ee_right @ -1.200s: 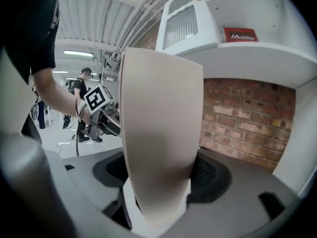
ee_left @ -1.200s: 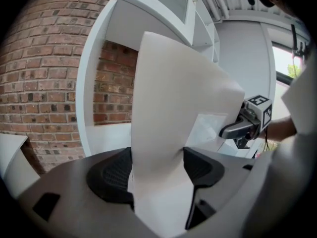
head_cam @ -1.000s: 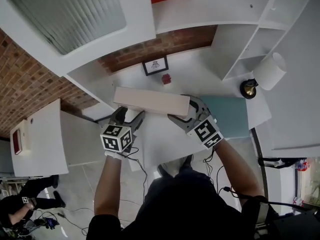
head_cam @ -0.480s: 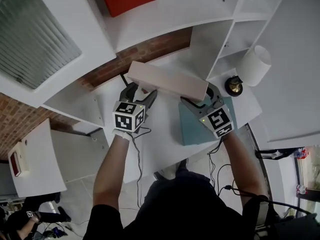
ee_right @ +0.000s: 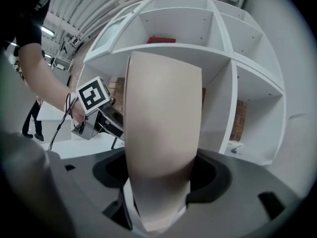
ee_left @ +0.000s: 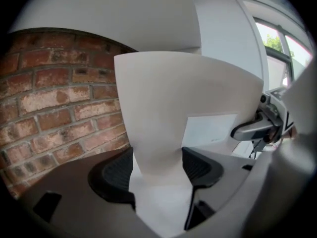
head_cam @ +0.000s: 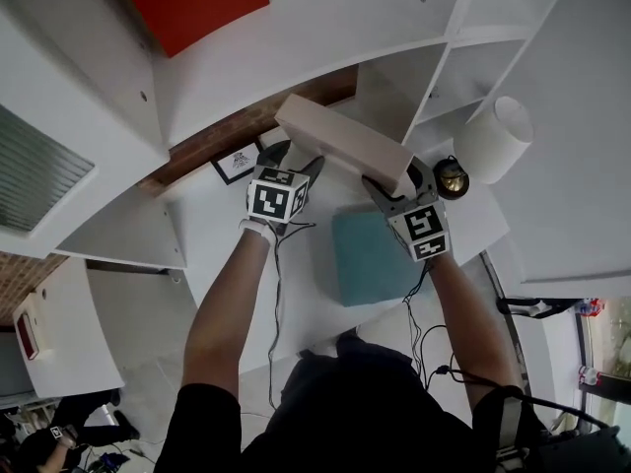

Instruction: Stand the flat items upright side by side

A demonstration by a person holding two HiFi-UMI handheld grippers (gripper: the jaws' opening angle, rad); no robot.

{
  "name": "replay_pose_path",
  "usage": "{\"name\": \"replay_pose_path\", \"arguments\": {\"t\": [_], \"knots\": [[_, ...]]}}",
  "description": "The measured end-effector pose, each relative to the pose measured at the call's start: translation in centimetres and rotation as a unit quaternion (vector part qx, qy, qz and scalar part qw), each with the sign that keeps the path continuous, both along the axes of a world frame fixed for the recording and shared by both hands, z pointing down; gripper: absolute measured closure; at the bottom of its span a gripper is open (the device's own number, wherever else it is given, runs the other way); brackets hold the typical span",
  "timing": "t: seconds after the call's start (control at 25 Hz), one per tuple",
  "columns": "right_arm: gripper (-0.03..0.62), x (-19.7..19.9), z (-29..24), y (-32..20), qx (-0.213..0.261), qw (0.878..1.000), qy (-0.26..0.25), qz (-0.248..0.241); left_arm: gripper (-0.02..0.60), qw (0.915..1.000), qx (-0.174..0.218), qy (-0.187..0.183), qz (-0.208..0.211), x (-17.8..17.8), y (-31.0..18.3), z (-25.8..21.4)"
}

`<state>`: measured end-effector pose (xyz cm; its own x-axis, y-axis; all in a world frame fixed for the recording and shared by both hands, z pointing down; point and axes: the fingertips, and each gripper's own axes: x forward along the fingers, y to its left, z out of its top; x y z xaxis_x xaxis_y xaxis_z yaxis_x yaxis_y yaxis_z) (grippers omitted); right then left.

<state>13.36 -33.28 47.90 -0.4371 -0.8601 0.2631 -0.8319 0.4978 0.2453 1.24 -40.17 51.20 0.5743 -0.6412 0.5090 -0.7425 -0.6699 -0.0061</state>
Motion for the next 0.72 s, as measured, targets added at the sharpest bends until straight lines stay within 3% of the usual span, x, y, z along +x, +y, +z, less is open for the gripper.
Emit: {"name": "replay_pose_path", "arguments": {"t": [0.12,0.2,0.32,0.52,0.72], "knots": [[0.276,0.9,1.8,-1.8,-0.013,1.0,-0.016,0.007,0.374,0.9997,-0.004,-0.023,0.007,2.4,-1.1,2.2],[0.279,1.6,2.8,-2.8,-0.027,0.999,-0.038,0.019,0.422,0.9998,-0.012,-0.018,0.005,3.8,-1.8,3.4],[0.278,3.1,4.0,-3.9,-0.042,0.995,-0.073,0.046,0.373,0.9986,-0.05,0.006,0.016,5.1,-1.5,4.6],[0.272,6.1,5.2,-4.6,-0.029,0.989,-0.073,0.123,0.37,0.9983,-0.052,0.018,0.02,4.5,1.5,4.7],[0.266,9.1,5.6,-5.7,-0.018,0.972,-0.086,0.218,0.37,0.9963,-0.068,0.051,0.009,2.3,5.8,4.6]]}}
